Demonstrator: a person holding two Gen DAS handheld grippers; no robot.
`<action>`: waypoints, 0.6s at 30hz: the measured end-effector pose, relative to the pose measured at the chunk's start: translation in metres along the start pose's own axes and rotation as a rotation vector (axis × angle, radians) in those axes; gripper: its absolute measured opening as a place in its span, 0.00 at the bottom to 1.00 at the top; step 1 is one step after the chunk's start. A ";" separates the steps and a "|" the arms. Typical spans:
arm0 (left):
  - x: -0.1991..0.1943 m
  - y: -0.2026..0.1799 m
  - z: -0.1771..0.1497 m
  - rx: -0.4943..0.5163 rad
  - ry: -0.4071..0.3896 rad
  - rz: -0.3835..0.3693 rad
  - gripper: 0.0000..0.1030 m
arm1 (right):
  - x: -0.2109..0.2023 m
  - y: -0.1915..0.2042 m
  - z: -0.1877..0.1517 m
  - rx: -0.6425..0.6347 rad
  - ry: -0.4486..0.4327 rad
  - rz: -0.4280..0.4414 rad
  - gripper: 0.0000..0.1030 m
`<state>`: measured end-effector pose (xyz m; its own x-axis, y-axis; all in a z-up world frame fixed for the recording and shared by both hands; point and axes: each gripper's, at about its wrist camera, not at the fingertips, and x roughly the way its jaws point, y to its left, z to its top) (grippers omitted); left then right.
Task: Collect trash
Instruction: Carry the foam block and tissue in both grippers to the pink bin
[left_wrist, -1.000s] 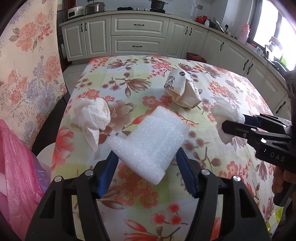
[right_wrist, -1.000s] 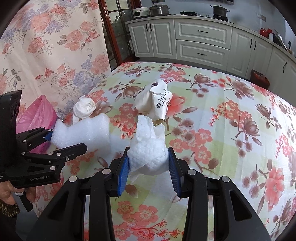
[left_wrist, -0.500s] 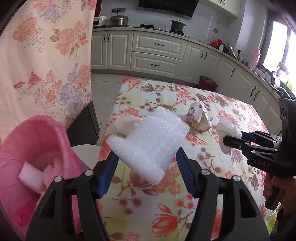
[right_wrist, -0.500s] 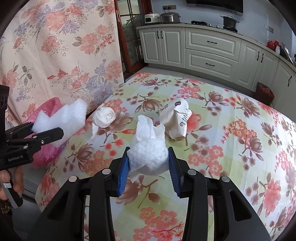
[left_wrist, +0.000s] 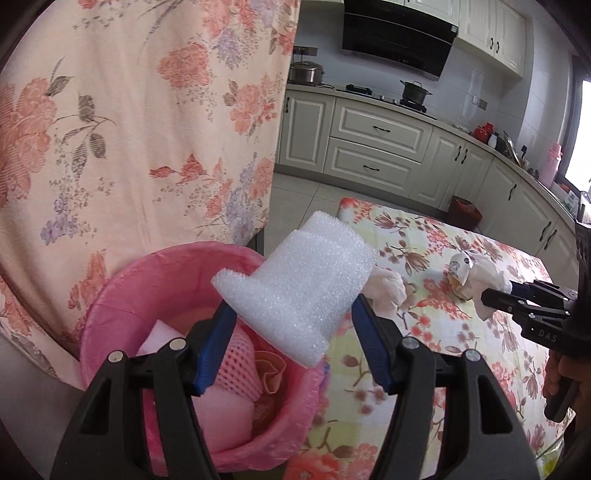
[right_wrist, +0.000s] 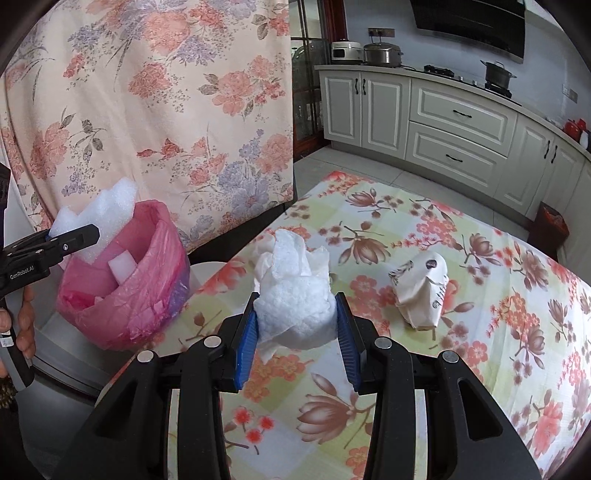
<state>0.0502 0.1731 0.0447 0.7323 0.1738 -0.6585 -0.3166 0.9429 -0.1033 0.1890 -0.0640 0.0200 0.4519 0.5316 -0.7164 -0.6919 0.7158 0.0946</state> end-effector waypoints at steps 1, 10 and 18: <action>-0.003 0.007 0.001 -0.008 -0.006 0.010 0.61 | 0.001 0.006 0.004 -0.010 -0.002 0.008 0.38; -0.017 0.050 0.001 -0.066 -0.038 0.064 0.61 | 0.016 0.066 0.030 -0.100 -0.010 0.082 0.38; -0.021 0.074 0.000 -0.105 -0.051 0.092 0.61 | 0.039 0.119 0.044 -0.179 0.008 0.154 0.38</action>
<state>0.0113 0.2394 0.0512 0.7262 0.2752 -0.6300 -0.4433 0.8879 -0.1231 0.1494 0.0621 0.0340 0.3292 0.6240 -0.7087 -0.8417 0.5341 0.0793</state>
